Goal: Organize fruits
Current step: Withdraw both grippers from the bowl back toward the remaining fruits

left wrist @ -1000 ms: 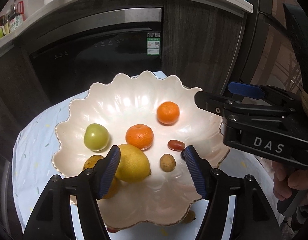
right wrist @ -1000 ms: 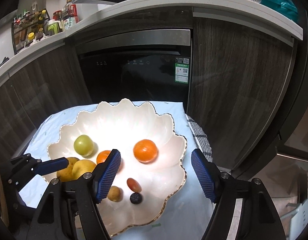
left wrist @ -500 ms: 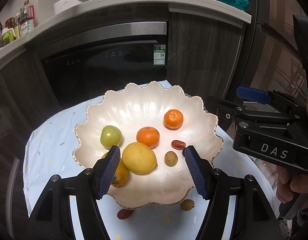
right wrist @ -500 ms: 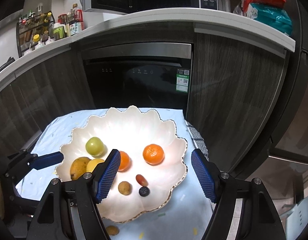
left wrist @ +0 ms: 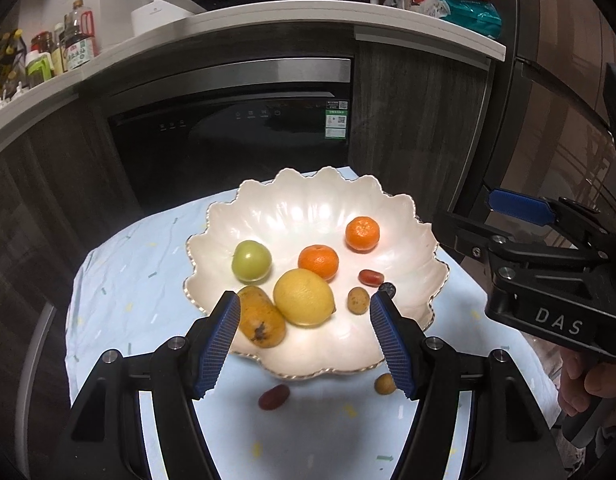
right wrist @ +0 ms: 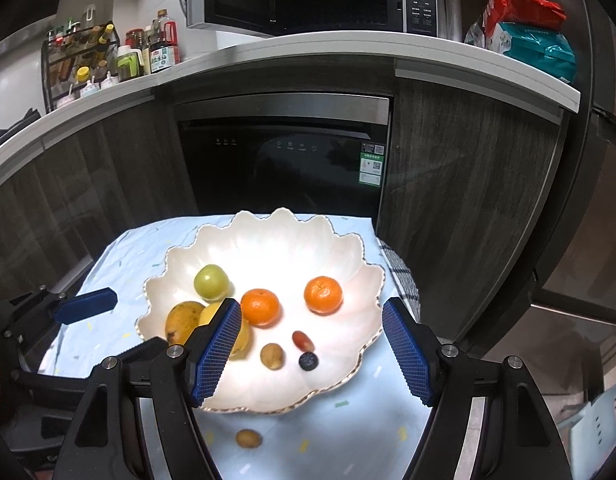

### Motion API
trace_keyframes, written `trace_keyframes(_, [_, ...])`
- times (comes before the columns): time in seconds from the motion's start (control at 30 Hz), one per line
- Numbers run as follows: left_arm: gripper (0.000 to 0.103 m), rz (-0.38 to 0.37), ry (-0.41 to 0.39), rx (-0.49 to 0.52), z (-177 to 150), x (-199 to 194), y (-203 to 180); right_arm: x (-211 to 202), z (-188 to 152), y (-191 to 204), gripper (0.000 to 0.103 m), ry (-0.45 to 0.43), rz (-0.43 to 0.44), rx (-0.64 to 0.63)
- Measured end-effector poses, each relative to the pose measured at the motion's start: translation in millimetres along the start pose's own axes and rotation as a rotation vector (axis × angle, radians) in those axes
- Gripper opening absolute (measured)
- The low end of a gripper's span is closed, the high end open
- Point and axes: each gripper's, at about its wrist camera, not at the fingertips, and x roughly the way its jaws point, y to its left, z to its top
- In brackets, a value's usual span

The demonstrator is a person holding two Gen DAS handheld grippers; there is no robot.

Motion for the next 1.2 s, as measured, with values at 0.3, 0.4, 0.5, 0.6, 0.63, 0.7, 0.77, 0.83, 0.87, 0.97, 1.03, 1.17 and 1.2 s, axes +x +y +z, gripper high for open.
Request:
trace_keyframes(0.3, [0.067,0.02,-0.01,-0.024,-13,-13,12,-11,-11,14,0.074,0.003,0.0,-0.016])
trace_keyframes(0.4, [0.067,0.023,-0.011,-0.029,-17,-15,15,-13,-15,18,0.074,0.006,0.001,-0.02])
trace_keyframes(0.5, [0.067,0.027,-0.012,-0.032,-21,-18,17,-15,-18,21,0.074,0.01,0.002,-0.023])
trace_keyframes(0.6, [0.067,0.033,-0.012,-0.034,-25,-19,21,-15,-22,24,0.074,0.012,0.004,-0.03])
trace_keyframes(0.63, [0.067,0.035,-0.011,-0.036,-26,-19,22,-15,-24,26,0.074,0.013,0.003,-0.031])
trace_keyframes(0.7, [0.067,0.04,-0.008,-0.036,-30,-19,24,-15,-28,28,0.074,0.015,0.002,-0.034])
trace_keyframes(0.77, [0.067,0.044,-0.004,-0.036,-33,-19,25,-15,-32,30,0.074,0.02,0.003,-0.035])
trace_keyframes(0.83, [0.067,0.048,0.0,-0.035,-37,-18,26,-13,-36,33,0.074,0.028,0.005,-0.038])
trace_keyframes(0.87, [0.067,0.05,0.001,-0.032,-39,-17,27,-13,-38,34,0.074,0.03,0.005,-0.04])
trace_keyframes(0.97, [0.067,0.054,0.005,-0.024,-44,-16,27,-12,-43,36,0.074,0.037,0.006,-0.046])
trace_keyframes(1.03, [0.067,0.054,0.007,-0.019,-48,-14,28,-10,-46,36,0.074,0.042,0.007,-0.048])
trace_keyframes(1.17, [0.067,0.054,0.018,-0.008,-56,-10,28,-5,-55,40,0.074,0.059,0.009,-0.06])
trace_keyframes(1.2, [0.067,0.052,0.021,-0.006,-59,-9,28,-4,-57,41,0.074,0.062,0.01,-0.062])
